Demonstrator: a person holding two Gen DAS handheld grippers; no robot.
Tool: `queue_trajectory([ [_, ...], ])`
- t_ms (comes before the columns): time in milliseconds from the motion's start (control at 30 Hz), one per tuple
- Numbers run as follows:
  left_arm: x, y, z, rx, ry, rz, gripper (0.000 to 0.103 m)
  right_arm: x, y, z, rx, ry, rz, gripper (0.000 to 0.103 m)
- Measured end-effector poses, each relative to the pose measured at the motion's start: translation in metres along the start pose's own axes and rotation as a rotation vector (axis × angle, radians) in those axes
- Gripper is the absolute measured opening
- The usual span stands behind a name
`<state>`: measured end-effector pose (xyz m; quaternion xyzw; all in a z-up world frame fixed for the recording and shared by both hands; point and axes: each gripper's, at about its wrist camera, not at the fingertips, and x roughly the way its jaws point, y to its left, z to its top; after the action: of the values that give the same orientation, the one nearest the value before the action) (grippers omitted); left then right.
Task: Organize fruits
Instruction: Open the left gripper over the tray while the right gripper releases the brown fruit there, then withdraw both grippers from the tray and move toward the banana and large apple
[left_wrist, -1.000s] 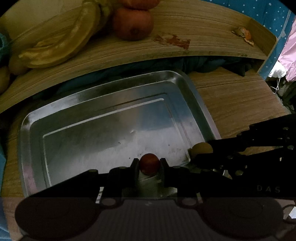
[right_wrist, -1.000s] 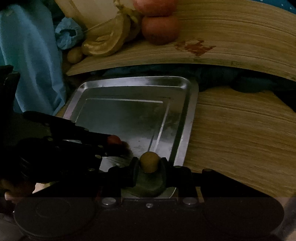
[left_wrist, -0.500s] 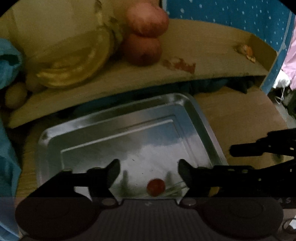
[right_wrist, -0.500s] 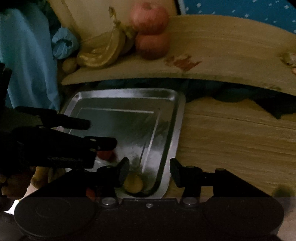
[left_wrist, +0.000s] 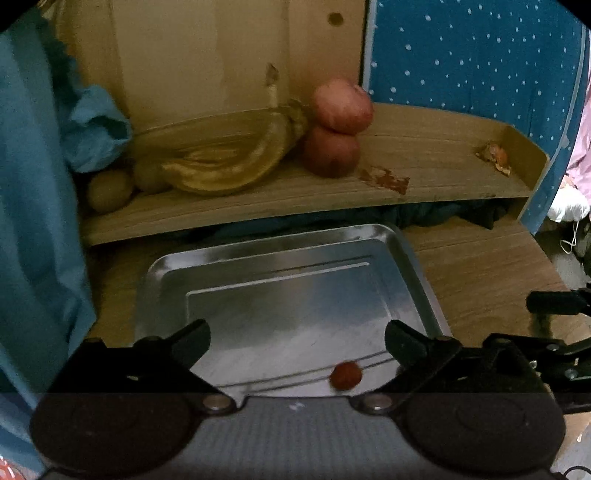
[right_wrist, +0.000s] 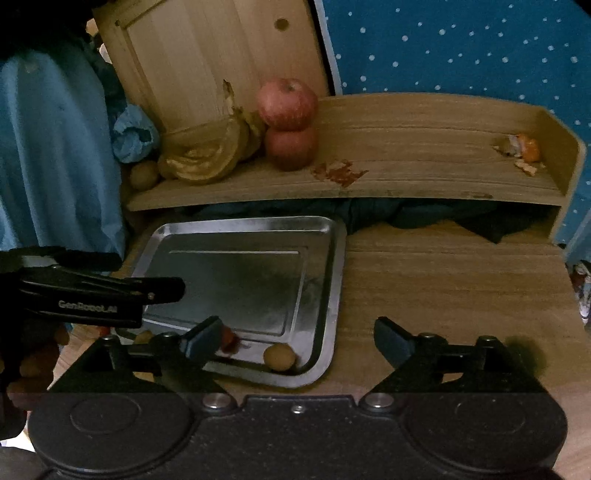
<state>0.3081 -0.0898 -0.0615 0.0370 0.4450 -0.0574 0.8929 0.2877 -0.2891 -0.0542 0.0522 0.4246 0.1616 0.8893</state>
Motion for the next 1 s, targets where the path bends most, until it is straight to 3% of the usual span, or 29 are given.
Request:
queue_trajectory([
  [700, -0.057, 0.052, -0.075, 0.019, 0.056, -0.025, 0.103, -0.039, 0.052, -0.070, 0.073, 0.001, -0.110, 0.101],
  [1000, -0.067, 0.062, -0.106, 0.056, 0.086, -0.048, 0.103, -0.038, 0.074, -0.104, 0.093, 0.064, -0.129, 0.102],
])
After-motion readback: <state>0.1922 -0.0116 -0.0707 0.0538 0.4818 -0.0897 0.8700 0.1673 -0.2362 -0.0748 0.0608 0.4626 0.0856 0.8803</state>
